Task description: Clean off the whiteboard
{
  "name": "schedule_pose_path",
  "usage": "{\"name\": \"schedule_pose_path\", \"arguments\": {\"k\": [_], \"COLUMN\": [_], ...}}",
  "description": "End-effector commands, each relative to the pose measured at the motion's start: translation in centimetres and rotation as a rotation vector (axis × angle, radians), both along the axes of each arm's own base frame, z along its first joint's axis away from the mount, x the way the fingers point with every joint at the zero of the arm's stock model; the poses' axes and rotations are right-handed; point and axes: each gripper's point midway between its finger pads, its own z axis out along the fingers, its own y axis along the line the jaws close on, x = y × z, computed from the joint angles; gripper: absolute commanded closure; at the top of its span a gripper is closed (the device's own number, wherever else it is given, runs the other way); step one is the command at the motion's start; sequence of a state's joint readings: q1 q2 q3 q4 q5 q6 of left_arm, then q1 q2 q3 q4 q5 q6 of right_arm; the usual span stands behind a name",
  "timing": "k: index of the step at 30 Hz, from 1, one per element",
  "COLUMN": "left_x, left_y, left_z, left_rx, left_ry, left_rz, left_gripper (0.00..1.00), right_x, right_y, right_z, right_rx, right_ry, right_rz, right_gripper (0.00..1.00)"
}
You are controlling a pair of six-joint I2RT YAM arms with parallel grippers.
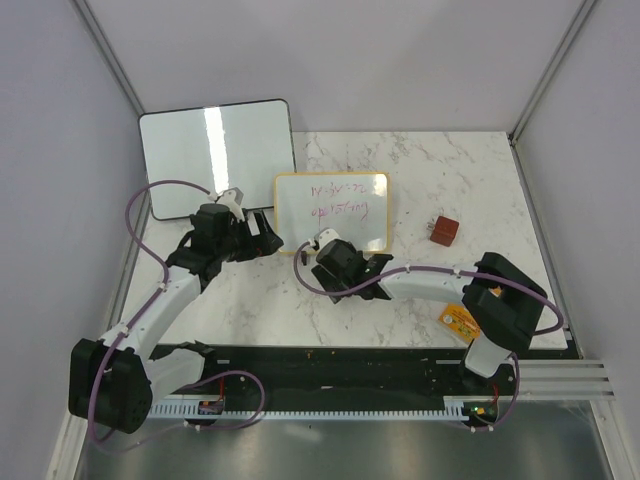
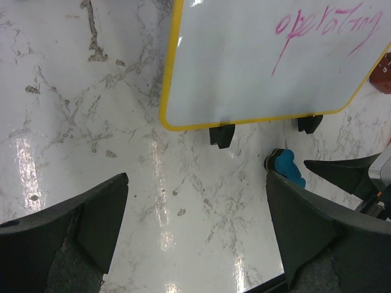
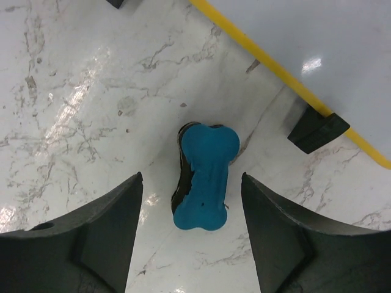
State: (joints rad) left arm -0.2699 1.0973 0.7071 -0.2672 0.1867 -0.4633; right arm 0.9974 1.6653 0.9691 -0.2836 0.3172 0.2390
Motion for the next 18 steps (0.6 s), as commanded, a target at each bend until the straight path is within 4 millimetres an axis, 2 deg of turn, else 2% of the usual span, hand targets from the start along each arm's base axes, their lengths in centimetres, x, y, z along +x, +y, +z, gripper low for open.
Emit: {"name": "schedule_pose_path", "arguments": {"k": [1,2,11,13,18], "left_x": [0.6,0.6,0.6,0.5,0.6], "left_y": [-0.4,-0.4,-0.2,-0.2,-0.1], "left_z": [1.2,1.3,1.3,1.2,1.3], "left_rx": [0.000,0.000,0.006,0.007,0.008], "left_ry": [-0.046,-0.046,-0.047,-0.043,-0.045], "left_rz": [-0.039,-0.040,-0.028,-0.030,-0.026], "left_gripper": [0.00,0.01,0.01,0.01,0.01], "right_x": [2.1,2.2,2.6,2.7,2.3], "right_y": [1.2,1.3,-0.1,0.2,0.2], "right_z": [0.8,0.7,-0.2,0.0,-1.5], "right_rx": [0.017,0.021,0.051,0.094,0.116], "right_ry": [-0.059,-0.054,-0.009,0.004,0.061], "right_rz": [-0.026,-0.029,-0.069,-0.060,-0.045], "right_gripper": [0.30,0.32,0.32,0.32,0.38]}}
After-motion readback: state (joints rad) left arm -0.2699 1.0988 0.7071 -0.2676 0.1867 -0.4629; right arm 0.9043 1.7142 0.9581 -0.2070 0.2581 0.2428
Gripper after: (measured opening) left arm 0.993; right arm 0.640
